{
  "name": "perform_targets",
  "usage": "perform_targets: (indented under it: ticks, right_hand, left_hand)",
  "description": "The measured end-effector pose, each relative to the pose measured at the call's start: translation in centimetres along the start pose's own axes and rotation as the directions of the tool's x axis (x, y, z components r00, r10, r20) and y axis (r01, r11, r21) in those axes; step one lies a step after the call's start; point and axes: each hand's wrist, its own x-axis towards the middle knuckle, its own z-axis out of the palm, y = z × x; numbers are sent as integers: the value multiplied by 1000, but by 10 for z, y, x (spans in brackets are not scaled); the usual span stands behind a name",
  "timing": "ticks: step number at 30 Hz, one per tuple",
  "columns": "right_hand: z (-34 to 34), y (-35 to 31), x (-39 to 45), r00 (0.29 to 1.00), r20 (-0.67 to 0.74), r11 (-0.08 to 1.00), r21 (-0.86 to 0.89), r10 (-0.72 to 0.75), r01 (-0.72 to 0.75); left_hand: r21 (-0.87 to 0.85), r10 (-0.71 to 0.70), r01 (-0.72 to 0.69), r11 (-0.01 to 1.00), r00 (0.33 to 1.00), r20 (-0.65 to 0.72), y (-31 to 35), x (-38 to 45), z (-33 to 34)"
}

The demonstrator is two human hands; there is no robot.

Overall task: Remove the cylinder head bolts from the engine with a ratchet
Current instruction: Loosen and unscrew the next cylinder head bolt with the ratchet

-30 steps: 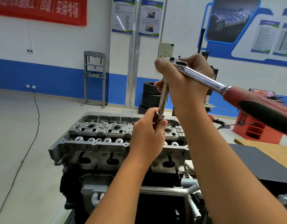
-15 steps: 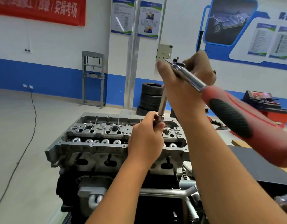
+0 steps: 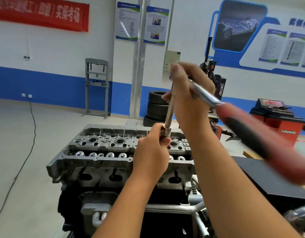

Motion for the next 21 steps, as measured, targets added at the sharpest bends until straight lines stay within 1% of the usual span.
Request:
perform_targets:
  ticks: [1,2,3,4,5,6,7,8,9,10,11,12,14,15,16,17,18,19,20,21]
  right_hand:
    - [1,1,1,998,0,988,-141,-66,65]
    - [3,1,2,997,-6,976,-203,-82,79]
    - [7,-1,2,999,-21,985,-169,-33,29]
    - [10,-3,0,997,-33,997,-43,67,-69]
    - [12,-6,-1,982,-18,974,133,189,-185]
    - [12,-9,0,951,26,902,310,307,-300]
    - [11,-10,1,910,83,803,443,406,-398]
    - [7,-11,3,867,135,711,520,479,-474]
    - [3,-11,5,835,164,649,558,525,-518]
    - [1,-10,6,822,166,627,570,544,-530]
    - [0,-10,6,836,142,658,552,530,-512]
    - [1,-9,5,873,100,730,508,478,-458]
    - [7,-8,-1,956,12,895,349,293,-278]
    - [11,-7,-2,981,-8,952,246,192,-184]
    - [15,-6,-2,994,-8,986,132,108,-107]
    - [17,-5,-2,999,16,999,18,42,-43]
    - [19,-4,-1,999,47,998,-64,-10,14]
    - [20,-4,-1,997,63,996,-81,-38,43]
    - [21,-4,-2,998,58,999,-31,-25,27]
    - [21,-5,-3,999,44,997,70,32,-35]
  left_hand:
    - [-12,-1,1,1000,1000,0,1,0,0]
    - [-23,-1,1,1000,1000,6,1,1,-1]
    - [-23,2,-2,1000,1000,21,1,1,-3]
    - [-12,12,-11,1000,999,35,-1,1,-5]
    - [3,12,-12,1000,998,60,-2,1,-7]
    - [12,10,-11,1000,996,88,-5,2,-8]
    - [7,7,-8,1000,994,109,-6,3,-10]
    - [8,7,-8,1000,993,116,-4,3,-9]
    - [21,18,-21,1000,994,112,-3,2,-8]
    - [28,19,-22,999,995,97,-2,3,-7]
    - [35,17,-19,999,997,71,-5,4,-6]
    - [35,24,-25,999,999,48,-8,6,-4]
    - [36,21,-21,999,1000,13,-4,4,-6]
    - [5,57,-57,998,998,-1,2,0,-7]
    - [1,90,-90,996,996,-1,14,-6,-7]
    - [21,62,-62,998,998,13,40,-13,-21]
    - [171,138,-133,976,990,-16,43,-13,-34]
    - [234,203,-174,956,973,-106,45,-13,-30]
    - [118,370,-386,915,919,133,31,-13,-27]
    - [151,327,-330,932,944,42,32,-8,-13]
